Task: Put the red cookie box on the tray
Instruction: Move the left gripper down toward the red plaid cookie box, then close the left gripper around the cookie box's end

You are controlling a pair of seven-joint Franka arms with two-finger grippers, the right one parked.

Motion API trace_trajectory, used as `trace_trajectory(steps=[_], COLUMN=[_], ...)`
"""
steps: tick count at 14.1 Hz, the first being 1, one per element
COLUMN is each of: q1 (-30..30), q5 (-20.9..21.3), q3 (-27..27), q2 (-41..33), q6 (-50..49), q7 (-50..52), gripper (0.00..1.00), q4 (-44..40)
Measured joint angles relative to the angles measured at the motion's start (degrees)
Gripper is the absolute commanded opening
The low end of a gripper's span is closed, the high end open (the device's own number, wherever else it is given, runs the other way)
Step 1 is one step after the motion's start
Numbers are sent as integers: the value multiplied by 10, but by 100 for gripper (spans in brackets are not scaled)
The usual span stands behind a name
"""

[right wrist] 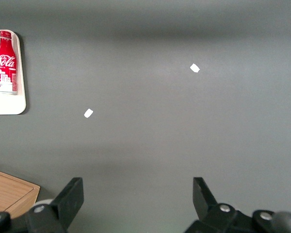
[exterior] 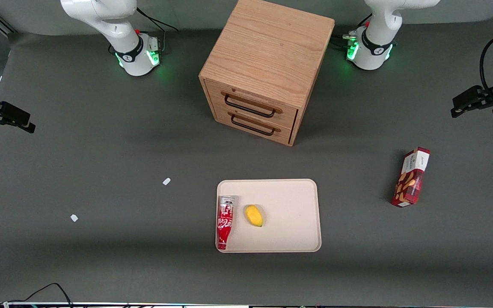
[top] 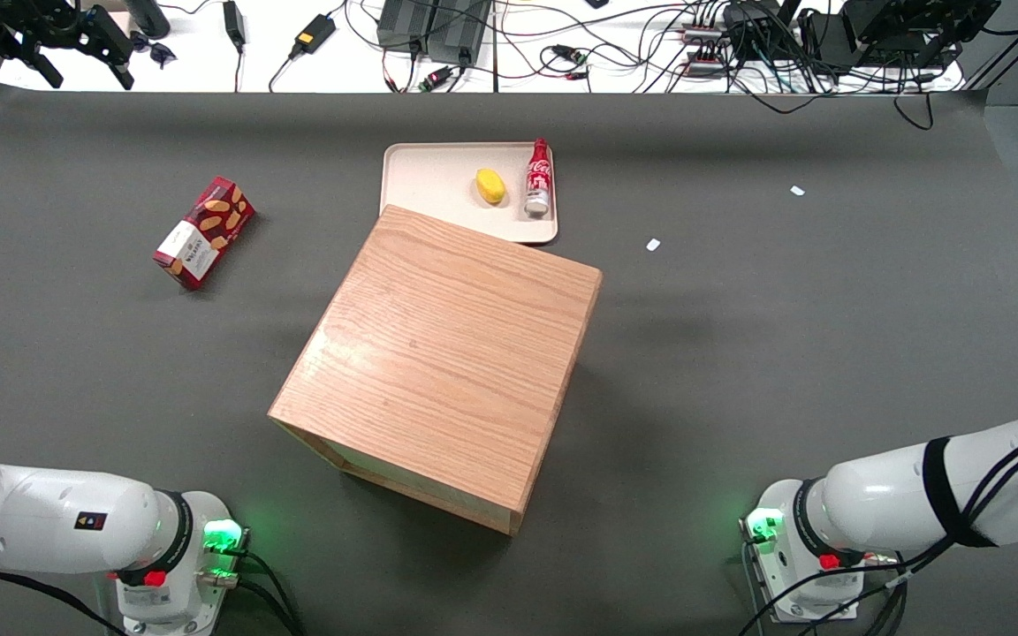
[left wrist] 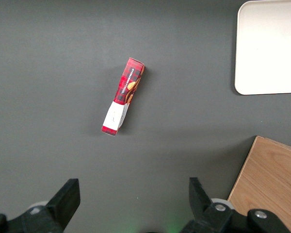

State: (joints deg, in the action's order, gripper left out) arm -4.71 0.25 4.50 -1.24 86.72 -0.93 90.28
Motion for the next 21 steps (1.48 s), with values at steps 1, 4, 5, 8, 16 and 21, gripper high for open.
trace_trajectory(steps=[1,4,5,8,16,21], q1=[0,0,1,1,4,11], q5=[0,0,0,0,50,53], q3=[-1,-1,-1,-1,-1,2], q2=[0,0,0,2,52,80], q6=[0,-1,0,-1,121,300], q7=[1,3,3,2,-113,-170], gripper=[100,100,100,100,100,100], q4=[0,0,1,8,101,215])
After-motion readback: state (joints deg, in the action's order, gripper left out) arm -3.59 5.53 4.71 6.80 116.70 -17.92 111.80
